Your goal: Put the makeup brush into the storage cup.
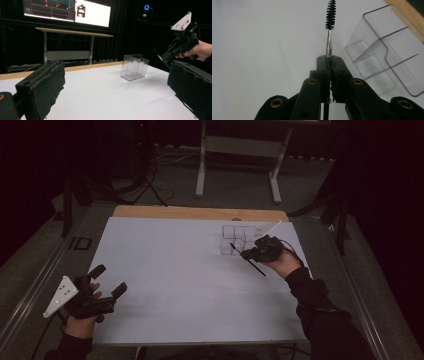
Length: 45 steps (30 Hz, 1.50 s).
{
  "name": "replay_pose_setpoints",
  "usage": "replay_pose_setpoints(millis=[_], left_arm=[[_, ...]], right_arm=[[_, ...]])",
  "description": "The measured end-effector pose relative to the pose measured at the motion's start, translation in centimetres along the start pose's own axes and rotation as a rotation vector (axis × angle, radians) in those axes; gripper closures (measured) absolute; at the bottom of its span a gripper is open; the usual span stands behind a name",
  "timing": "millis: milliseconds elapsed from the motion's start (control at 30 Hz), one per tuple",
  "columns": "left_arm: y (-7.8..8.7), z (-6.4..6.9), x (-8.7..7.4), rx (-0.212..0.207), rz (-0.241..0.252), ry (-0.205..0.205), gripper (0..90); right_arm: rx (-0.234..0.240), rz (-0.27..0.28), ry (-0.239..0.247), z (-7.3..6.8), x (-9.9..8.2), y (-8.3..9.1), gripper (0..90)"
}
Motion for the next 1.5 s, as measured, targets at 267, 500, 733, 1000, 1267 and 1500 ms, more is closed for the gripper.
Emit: replay_pose_setpoints(millis=[267, 500, 733, 1000, 1267, 1500], left_arm=[[-0.1, 0.1, -0.1, -0.003, -0.005, -0.001, 1.8], [-0.1, 0.1, -0.1, -0.003, -0.007, 0.000, 1.8], [-0.2, 0.2, -0.1, -0.006, -0.012, -0.006, 1.8], [-0.1, 0.1, -0.1, -0.007, -0.012, -0.005, 1.8], [-0.3, 0.2, -0.2, -0.008, -0.014, -0.003, 1.8], [-0.3, 0.1, -0.2, -0.010, -0.015, -0.003, 1.8]], right_arm=[[-0.039, 0.073, -0.041, 0.3, 0.6, 1.0, 85.5], [-0.101, 0.144, -0.082, 0.5, 1.4, 1.4, 85.5], [-0.132, 0.153, -0.100, 0.7, 2.3, 1.5, 85.5], [-0.171, 0.240, -0.131, 1.2, 3.5, 1.9, 85.5], [-0.200, 0.322, -0.174, 2.1, 4.7, 2.0, 85.5], [-0.232, 0.374, -0.179, 2.2, 5.9, 1.9, 85.5]])
Point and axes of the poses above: each handheld gripper's, and its own axes: y roughly backward along the jaws, x roughly out of its top, z roughly to its right, the point moved 4 cm from there along -y, roughly forward along the jaws, and after that the axes turned 1 degree about x, right-handed, at the moved point
